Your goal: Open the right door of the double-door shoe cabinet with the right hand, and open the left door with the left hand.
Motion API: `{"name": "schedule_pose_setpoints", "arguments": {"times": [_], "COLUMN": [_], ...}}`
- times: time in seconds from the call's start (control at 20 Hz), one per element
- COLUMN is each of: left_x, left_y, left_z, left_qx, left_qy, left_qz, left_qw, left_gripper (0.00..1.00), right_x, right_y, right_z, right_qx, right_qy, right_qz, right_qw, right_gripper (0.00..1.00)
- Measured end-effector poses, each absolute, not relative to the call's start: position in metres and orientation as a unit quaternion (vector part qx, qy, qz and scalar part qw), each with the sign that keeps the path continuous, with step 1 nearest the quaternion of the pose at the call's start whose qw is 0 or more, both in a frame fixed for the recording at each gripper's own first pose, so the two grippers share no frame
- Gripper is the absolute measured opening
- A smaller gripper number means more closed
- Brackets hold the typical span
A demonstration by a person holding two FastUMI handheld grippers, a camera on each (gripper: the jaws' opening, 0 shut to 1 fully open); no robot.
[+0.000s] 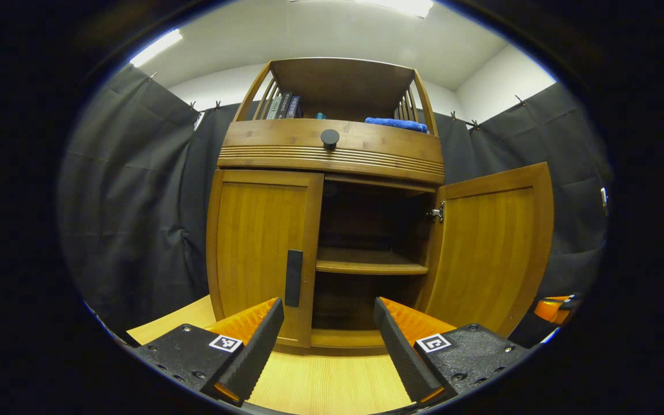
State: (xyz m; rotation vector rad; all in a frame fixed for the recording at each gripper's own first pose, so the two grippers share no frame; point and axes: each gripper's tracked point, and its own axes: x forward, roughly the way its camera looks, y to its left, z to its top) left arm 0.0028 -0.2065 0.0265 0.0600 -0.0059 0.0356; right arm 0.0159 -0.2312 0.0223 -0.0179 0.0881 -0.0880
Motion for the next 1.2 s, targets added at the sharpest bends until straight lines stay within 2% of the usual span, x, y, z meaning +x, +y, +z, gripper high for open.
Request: {"name": "schedule_pose_setpoints", "arguments": {"times": [0.45,0.5,0.55,0.6,0.65,0.7,1.2], "left_x": [0.018,0.021,0.024,0.027,0.029,0.030,0.043], "left_y": [-0.185,-0.182,-0.179,-0.175,-0.174,-0.174,-0.162], "left_z": [0.022,0.022,0.023,0.024,0.023,0.021,0.008], "left_qx": [0.050,0.055,0.062,0.068,0.068,0.065,0.070], "left_qy": [-0.002,-0.005,-0.009,-0.010,-0.007,-0.004,0.023], "left_qz": [0.047,0.050,0.052,0.052,0.051,0.050,0.060], "left_qw": [0.998,0.997,0.997,0.996,0.996,0.997,0.996], "left_gripper": [0.95,0.92,0.95,0.92,0.95,0.92,0.92], "right_x": [0.018,0.021,0.021,0.023,0.024,0.025,0.026], "right_y": [-0.240,-0.241,-0.239,-0.239,-0.238,-0.238,-0.245], "right_z": [0.023,0.023,0.024,0.025,0.025,0.026,0.023], "right_qx": [-0.015,-0.017,-0.018,-0.020,-0.021,-0.022,-0.022], "right_qy": [0.047,0.045,0.045,0.044,0.044,0.043,0.048], "right_qz": [-0.055,-0.055,-0.053,-0.052,-0.052,-0.054,-0.085], "right_qw": [0.997,0.997,0.997,0.997,0.997,0.997,0.995], "right_gripper": [0.90,0.90,0.98,0.98,0.98,0.98,0.98]}}
